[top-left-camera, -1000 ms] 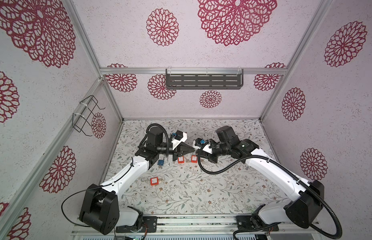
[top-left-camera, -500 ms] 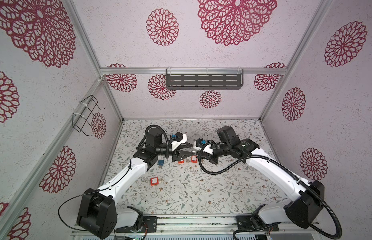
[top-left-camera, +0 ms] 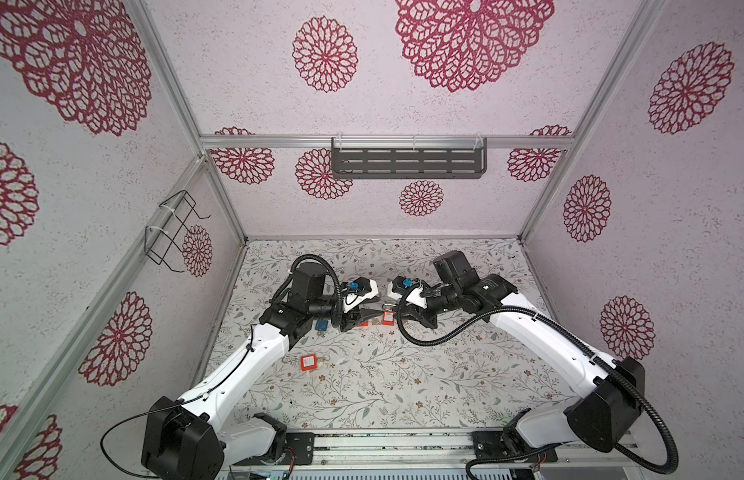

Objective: Lock with the key

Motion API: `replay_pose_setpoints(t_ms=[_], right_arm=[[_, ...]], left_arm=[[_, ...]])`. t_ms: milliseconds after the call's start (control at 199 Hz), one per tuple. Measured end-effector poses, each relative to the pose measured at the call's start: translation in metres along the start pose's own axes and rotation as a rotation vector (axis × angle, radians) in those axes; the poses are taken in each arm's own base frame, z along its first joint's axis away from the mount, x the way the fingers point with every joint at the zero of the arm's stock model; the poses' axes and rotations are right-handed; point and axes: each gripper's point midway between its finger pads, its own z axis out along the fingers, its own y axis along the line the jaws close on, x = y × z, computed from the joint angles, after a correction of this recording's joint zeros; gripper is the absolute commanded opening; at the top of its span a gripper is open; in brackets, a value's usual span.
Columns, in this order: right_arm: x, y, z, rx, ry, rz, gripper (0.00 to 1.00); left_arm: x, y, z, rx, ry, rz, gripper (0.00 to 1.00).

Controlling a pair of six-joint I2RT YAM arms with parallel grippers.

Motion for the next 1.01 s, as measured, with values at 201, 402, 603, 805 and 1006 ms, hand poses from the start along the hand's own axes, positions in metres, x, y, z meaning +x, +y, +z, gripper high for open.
replay_pose_setpoints(t_ms=[201, 402, 603, 805, 1006], right_arm=[[0.002, 0.002, 0.000, -0.007, 0.007, 0.007, 0.00], [0.003, 0.002, 0.001, -0.012, 0.012, 0.011, 0.00], [0.006, 0.002, 0.004, -0.022, 0.020, 0.019, 0.00], [0.006, 0.003, 0.004, -0.028, 0.018, 0.021, 0.00], [0.006, 0.004, 0.004, -0.030, 0.016, 0.021, 0.00]], left_arm=[[0.000, -0.003, 0.001, 0.014, 0.001, -0.001, 0.37], [-0.001, -0.006, 0.001, 0.030, -0.006, -0.003, 0.37], [-0.010, -0.003, 0.002, 0.040, -0.023, -0.001, 0.26], [-0.012, -0.003, 0.004, 0.060, -0.030, -0.006, 0.21], [-0.005, -0.008, 0.006, 0.081, -0.007, -0.025, 0.17]])
